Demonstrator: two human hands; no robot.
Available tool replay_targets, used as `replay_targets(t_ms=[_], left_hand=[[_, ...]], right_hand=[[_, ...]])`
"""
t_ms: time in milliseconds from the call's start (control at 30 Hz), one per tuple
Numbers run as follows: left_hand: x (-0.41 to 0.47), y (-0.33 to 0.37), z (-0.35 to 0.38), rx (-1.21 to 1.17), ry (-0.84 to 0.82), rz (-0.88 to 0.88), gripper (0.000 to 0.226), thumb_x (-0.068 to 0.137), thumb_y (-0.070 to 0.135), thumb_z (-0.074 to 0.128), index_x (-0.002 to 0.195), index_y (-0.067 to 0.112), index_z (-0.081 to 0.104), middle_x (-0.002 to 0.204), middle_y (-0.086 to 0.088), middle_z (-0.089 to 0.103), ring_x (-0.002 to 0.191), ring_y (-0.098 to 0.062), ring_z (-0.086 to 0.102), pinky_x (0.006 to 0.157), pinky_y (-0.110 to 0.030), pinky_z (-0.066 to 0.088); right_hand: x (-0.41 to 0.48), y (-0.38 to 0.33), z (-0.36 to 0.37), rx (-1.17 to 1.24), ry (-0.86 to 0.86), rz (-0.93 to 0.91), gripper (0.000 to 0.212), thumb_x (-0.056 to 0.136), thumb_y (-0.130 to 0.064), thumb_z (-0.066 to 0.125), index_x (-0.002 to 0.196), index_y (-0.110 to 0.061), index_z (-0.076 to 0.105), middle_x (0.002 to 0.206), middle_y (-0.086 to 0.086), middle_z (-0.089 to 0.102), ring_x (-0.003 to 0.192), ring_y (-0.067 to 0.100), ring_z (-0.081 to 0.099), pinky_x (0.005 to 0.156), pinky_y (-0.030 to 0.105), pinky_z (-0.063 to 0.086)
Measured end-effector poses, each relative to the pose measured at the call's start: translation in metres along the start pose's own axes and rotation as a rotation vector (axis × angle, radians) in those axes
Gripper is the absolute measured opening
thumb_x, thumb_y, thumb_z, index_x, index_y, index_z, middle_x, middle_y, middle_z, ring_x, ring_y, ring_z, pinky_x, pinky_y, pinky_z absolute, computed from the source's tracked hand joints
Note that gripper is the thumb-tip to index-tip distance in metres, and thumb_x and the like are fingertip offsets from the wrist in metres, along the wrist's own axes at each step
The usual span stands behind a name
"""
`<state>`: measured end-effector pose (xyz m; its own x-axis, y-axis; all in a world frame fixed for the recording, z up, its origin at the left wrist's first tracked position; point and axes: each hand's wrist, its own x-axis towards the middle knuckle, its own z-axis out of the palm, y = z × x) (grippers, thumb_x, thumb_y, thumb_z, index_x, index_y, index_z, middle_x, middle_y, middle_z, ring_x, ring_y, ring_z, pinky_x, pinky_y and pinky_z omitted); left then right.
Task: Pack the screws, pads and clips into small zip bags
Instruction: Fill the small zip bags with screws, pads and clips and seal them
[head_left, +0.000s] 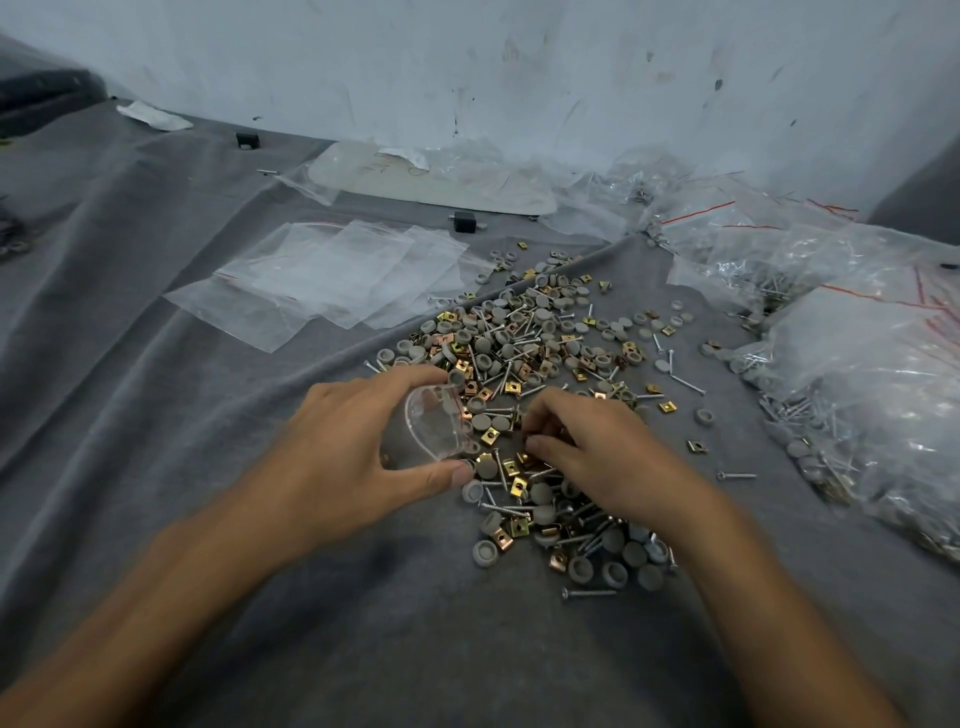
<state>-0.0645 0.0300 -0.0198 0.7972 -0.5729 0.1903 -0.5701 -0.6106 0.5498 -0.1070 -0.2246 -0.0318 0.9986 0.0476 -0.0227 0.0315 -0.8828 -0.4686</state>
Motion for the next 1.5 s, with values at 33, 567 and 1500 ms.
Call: replay_targets(t_ms=[33, 567, 1500], left_hand=[[0.000, 0.000, 0.000, 0.002, 0.000, 0.001, 0.089, 0.063, 0.094, 0.048, 0.141, 0.053, 0.037, 0.144, 0.024, 0.048, 0.114, 0.013, 0.024, 0.104, -0.030, 0.030], [0.000, 0.002, 0.003, 0.000, -0.015, -0.010, 0.087, 0.063, 0.086, 0.052, 0.141, 0.050, 0.040, 0.141, 0.021, 0.051, 0.110, 0.012, 0.023, 0.098, -0.029, 0.028], [0.001, 0.002, 0.007, 0.036, -0.010, 0.095, 0.078, 0.071, 0.082, 0.057, 0.139, 0.043, 0.045, 0.134, 0.026, 0.056, 0.125, 0.006, 0.043, 0.109, -0.032, 0.032]], right_hand=[[0.000, 0.001, 0.000, -0.010, 0.012, 0.005, 0.008, 0.100, -0.028, 0.062, 0.103, -0.034, 0.058, 0.095, -0.018, 0.060, 0.088, -0.001, 0.056, 0.072, 0.022, 0.045], [-0.009, -0.003, -0.009, -0.009, 0.023, 0.007, 0.018, 0.095, -0.025, 0.070, 0.095, -0.038, 0.059, 0.091, -0.021, 0.061, 0.085, -0.006, 0.056, 0.069, 0.014, 0.042], [-0.006, -0.056, 0.016, 0.987, 0.144, -0.032, 0.025, 0.083, 0.003, 0.078, 0.083, -0.020, 0.071, 0.079, -0.003, 0.071, 0.073, 0.012, 0.068, 0.066, 0.023, 0.056]])
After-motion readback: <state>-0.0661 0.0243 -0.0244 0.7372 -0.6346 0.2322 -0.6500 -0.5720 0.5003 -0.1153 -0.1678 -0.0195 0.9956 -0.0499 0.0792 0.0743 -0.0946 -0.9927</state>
